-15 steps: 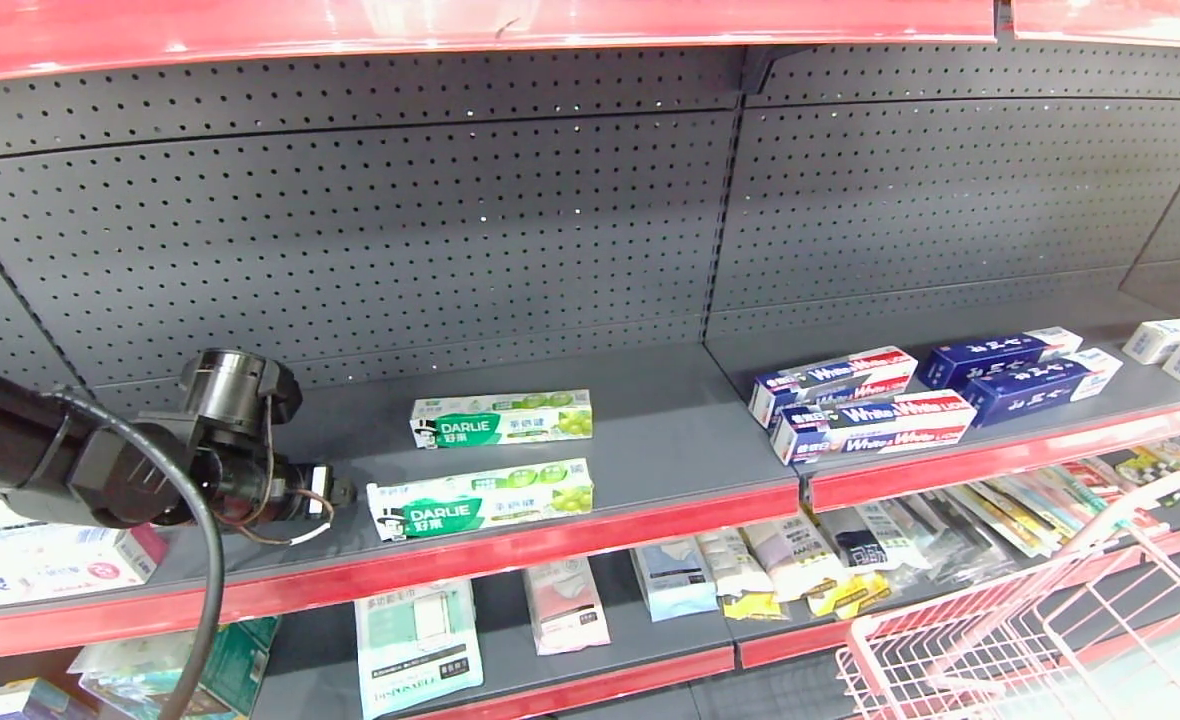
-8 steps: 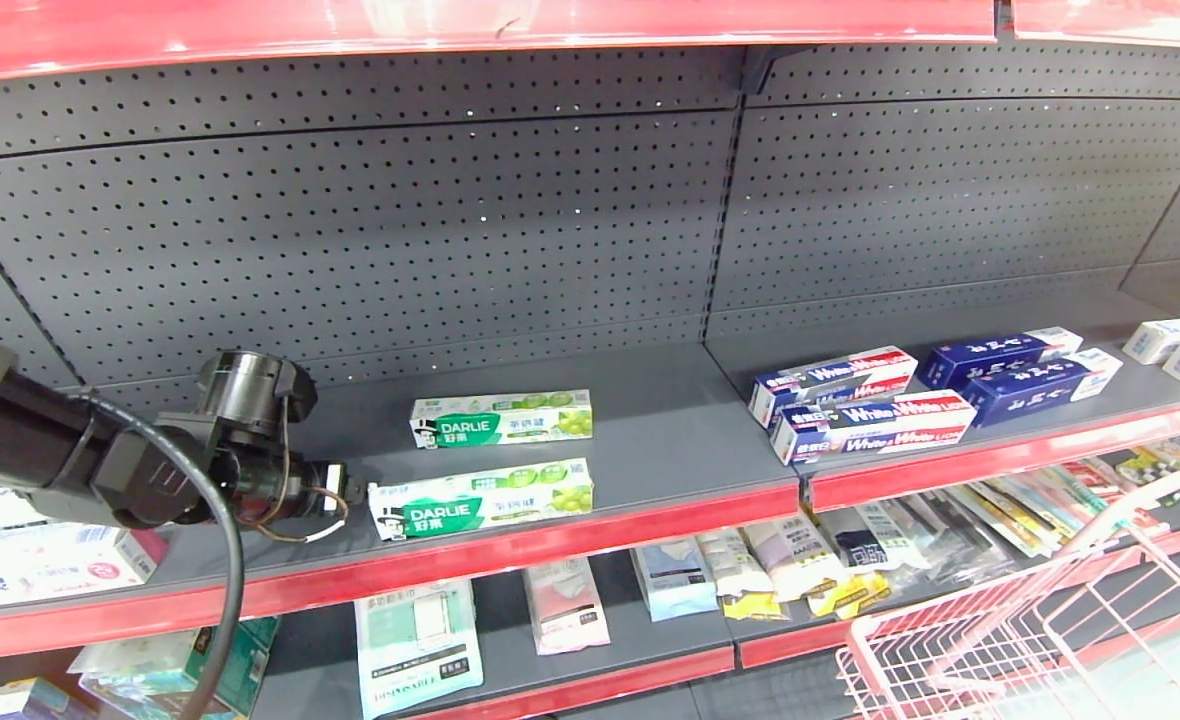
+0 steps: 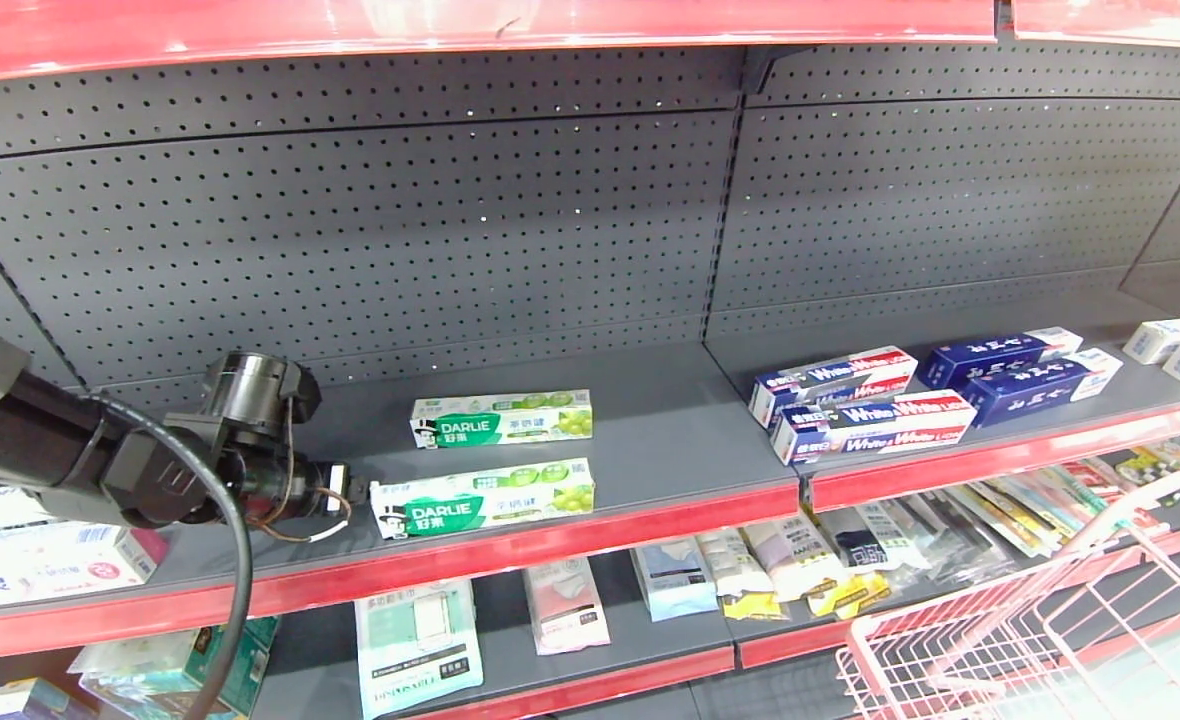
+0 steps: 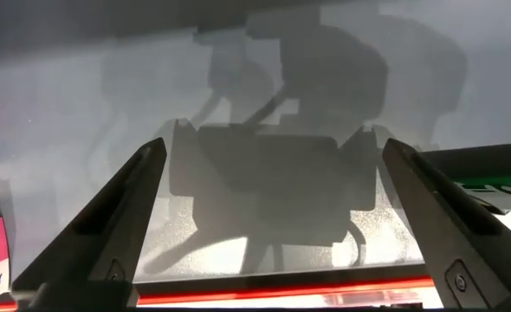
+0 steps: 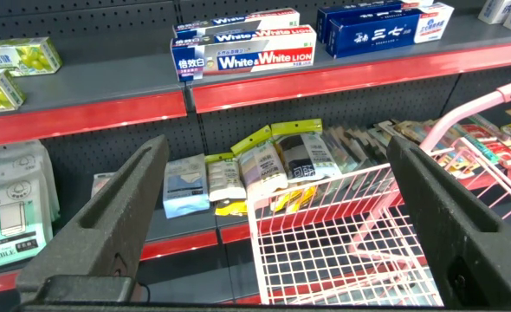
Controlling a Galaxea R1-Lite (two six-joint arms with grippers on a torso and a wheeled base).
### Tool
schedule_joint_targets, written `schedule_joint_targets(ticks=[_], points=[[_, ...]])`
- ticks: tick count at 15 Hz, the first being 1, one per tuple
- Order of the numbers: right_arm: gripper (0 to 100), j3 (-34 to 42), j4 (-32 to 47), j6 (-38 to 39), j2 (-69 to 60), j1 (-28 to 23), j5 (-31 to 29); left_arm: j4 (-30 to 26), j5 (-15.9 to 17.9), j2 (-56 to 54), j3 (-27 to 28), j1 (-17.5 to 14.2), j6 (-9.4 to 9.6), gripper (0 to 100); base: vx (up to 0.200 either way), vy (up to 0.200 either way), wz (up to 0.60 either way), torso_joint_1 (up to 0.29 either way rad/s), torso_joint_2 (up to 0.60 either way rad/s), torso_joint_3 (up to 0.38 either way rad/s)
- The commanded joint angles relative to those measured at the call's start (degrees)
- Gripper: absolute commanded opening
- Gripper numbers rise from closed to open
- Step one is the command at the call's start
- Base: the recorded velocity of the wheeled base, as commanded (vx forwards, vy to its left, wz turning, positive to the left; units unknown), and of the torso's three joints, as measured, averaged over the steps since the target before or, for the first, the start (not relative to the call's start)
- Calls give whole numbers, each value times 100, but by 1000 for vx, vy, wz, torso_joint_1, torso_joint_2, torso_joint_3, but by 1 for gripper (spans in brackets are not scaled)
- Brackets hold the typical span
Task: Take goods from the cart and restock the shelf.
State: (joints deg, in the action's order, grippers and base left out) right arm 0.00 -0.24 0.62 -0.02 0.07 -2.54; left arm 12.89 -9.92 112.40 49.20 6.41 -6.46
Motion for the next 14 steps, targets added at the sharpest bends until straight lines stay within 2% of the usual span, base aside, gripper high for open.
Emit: schedule_joint_targets(ticks=[1, 14], points=[[100, 0, -2, -1, 2, 1, -1, 3, -1, 10, 2, 9, -4, 100, 0, 0, 0, 0, 0, 0], [100, 0, -2, -1, 2, 1, -1, -32, -1, -7, 2, 176, -4, 100, 0, 0, 0, 0, 0, 0]])
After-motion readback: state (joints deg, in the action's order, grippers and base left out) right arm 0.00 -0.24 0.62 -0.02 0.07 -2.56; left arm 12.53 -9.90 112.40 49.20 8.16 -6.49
